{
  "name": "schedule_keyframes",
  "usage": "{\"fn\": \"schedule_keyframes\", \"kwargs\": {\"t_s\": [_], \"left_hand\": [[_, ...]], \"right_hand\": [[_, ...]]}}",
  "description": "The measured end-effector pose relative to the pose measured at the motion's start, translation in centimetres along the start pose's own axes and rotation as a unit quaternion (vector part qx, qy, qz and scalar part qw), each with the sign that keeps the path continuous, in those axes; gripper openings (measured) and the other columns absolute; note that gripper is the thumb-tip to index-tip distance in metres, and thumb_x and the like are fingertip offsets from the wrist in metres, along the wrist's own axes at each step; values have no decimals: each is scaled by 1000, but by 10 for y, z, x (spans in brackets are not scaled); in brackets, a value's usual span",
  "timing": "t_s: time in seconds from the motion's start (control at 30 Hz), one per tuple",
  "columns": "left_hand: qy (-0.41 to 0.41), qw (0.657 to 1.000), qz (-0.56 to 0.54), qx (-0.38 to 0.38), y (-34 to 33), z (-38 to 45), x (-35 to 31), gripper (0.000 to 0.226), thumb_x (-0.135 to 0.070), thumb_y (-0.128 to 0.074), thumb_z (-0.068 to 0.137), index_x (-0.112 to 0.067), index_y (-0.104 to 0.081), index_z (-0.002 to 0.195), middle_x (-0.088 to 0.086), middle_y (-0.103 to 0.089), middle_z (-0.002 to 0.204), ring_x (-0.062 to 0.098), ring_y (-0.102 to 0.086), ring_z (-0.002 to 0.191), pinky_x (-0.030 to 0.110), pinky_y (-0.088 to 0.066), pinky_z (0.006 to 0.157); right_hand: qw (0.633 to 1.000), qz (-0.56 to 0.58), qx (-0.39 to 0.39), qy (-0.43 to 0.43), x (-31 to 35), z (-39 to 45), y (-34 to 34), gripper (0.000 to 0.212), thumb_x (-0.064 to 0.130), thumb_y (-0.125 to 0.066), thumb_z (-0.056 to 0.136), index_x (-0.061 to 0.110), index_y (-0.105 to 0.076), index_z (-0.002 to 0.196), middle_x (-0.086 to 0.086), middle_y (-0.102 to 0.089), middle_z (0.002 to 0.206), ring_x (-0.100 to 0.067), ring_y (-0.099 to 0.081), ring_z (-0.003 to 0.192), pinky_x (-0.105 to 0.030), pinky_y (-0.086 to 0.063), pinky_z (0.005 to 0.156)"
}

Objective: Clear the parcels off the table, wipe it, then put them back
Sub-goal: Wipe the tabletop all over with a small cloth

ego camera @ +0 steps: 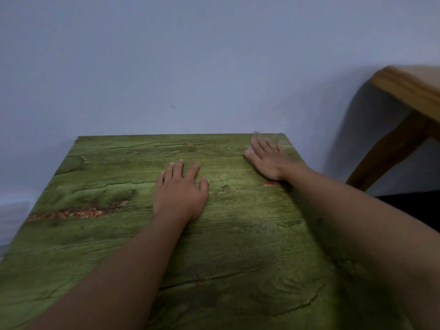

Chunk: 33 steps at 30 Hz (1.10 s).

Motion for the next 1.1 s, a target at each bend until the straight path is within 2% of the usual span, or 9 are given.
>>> {"fn": "schedule_keyframes", "kwargs": {"t_s": [0.03,0.17,0.3,0.43,0.57,0.7,0.83,0.97,1.1], "left_hand": [[0,1000,0,-1,0,0,0,58,-54,-16,98,-35,-16,153,5,-12,162,23,-7,149,41,-6,120],[0,1000,5,1,0,1,1,58,-54,-16,98,-35,-16,153,6,-11,162,23,-6,149,41,-5,120],[-1,1000,7,3,0,0,0,58,-54,-16,99,-35,-16,153,5,-11,162,22,-6,149,41,-4,120],[0,1000,10,5,1,-1,0,59,-55,-15,98,-34,-15,153,6,-11,162,23,-6,149,42,-5,120],[-3,1000,10,4,2,-2,-2,59,-55,-15,99,-34,-15,153,6,-11,162,24,-7,149,43,-6,120],[-2,1000,12,0,1,1,0,58,-54,-16,98,-33,-16,153,7,-12,162,24,-8,149,42,-7,120],[-2,1000,9,-4,1,0,-1,58,-54,-16,98,-33,-17,153,7,-12,162,24,-8,149,42,-7,119],[2,1000,1,-9,1,-1,-2,57,-53,-17,98,-34,-19,153,6,-14,162,22,-8,149,41,-6,120],[-1,1000,2,-8,1,-1,-2,58,-53,-17,98,-34,-19,153,5,-14,162,22,-8,149,41,-6,120]], "right_hand": [[1000,1,-2,2,-7,0,3,73,65,1,95,24,13,154,3,21,160,-19,14,148,-47,9,118],[989,24,6,-149,-25,3,14,84,72,1,90,18,14,154,-5,23,160,-24,18,148,-47,10,119],[999,15,9,-40,7,-8,-1,82,73,2,90,22,19,152,-5,26,158,-27,22,146,-48,12,118],[981,56,12,-186,-32,-14,9,85,73,2,89,18,14,154,-11,21,160,-28,19,147,-48,10,119],[995,30,14,-99,-22,-19,2,85,73,1,90,20,12,154,-8,19,160,-26,17,148,-45,11,119],[981,46,1,-189,-35,-16,7,91,77,0,86,18,9,155,-11,13,162,-28,12,149,-46,6,119],[998,12,16,-64,-4,-10,1,84,72,0,90,20,14,154,-7,20,160,-24,18,148,-46,11,118],[986,27,12,-164,-14,0,12,81,68,0,93,17,13,154,-8,20,160,-25,16,148,-49,13,118],[999,0,5,-40,9,7,9,76,66,-1,94,22,12,155,-1,19,161,-21,14,149,-48,12,118]]}}
Point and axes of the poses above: each hand's wrist, its own z-axis towards the middle knuckle, its own y-axis out of the back of the hand, x = y × z, the point moved 5 cm from there along z, towards the middle knuckle
